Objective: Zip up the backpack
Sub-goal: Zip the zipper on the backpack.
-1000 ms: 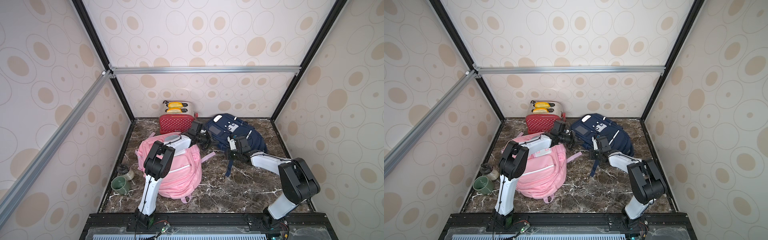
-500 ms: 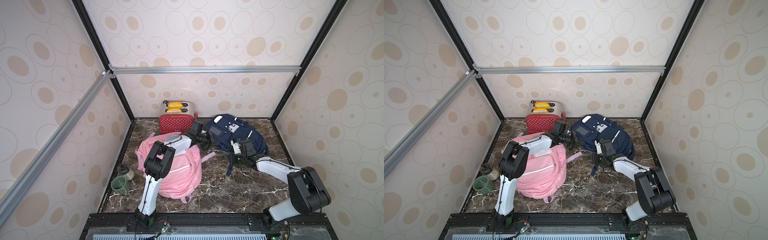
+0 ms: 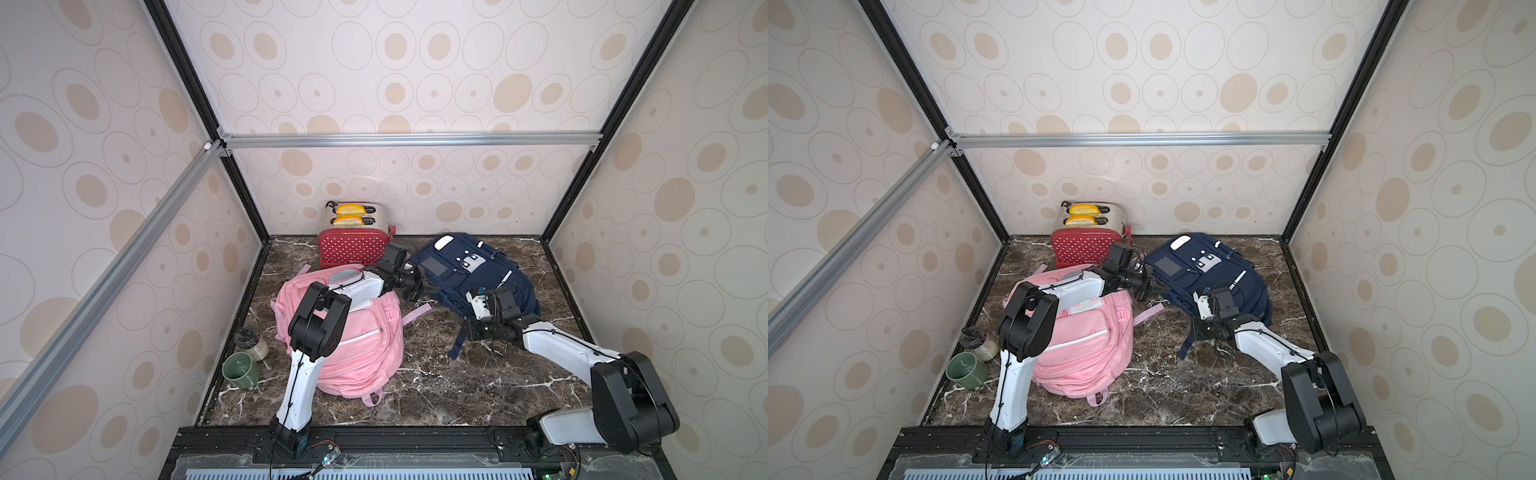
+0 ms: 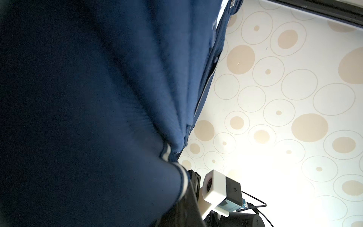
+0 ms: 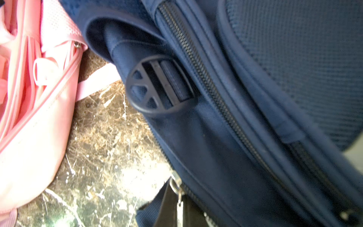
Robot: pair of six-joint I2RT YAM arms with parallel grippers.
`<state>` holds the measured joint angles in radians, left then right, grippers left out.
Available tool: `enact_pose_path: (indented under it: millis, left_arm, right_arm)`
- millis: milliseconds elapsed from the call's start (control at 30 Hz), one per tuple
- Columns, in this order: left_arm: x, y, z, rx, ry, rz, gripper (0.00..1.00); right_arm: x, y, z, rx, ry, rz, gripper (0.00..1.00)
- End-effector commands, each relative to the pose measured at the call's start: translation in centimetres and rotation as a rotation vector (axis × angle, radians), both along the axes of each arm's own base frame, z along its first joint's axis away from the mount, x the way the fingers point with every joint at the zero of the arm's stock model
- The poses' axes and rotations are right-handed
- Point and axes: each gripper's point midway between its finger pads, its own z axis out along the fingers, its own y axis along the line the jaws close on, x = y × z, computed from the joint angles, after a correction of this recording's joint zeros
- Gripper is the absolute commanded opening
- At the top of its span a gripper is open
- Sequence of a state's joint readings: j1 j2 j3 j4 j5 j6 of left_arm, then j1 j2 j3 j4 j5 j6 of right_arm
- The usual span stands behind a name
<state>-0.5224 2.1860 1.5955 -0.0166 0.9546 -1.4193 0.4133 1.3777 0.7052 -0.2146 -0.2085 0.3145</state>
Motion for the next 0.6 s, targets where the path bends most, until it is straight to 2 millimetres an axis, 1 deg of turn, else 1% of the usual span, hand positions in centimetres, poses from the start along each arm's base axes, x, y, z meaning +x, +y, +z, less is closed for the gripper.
enact_pose_path:
  millis: [0, 67, 167, 300, 400, 467, 567]
  left_arm:
    - [1.2, 0.4, 1.2, -0.021, -0.08, -0.016, 0.0]
    - [1.2, 0.5, 0.6, -0.007, -0.076, -0.024, 0.0]
    - [1.3, 0.4, -0.4, 0.0, -0.058, -0.041, 0.0]
    - [2.0, 0.9, -1.7, 0.022, -0.051, -0.043, 0.0]
    - [2.6, 1.7, -2.7, 0.069, -0.056, -0.051, 0.0]
    - [3.5, 2.2, -3.5, 0.107, -0.06, -0.05, 0.0]
    - [5.0, 2.7, -4.1, 0.135, -0.069, -0.03, 0.0]
  right_arm:
    - [-4.2, -1.7, -2.1, -0.075, 0.152, 0.044, 0.0]
    - [-5.0, -2.1, -2.4, -0.084, 0.182, 0.043, 0.0]
    - [-6.1, -2.1, -2.6, -0.061, 0.216, 0.041, 0.0]
    - [-7.2, -2.2, -2.0, -0.047, 0.248, 0.045, 0.0]
    - [-8.3, -2.7, -1.9, -0.062, 0.294, 0.051, 0.0]
    - [-9.4, -2.7, -1.8, -0.06, 0.338, 0.07, 0.0]
    - [-10.4, -2.1, -1.2, -0.011, 0.378, 0.083, 0.0]
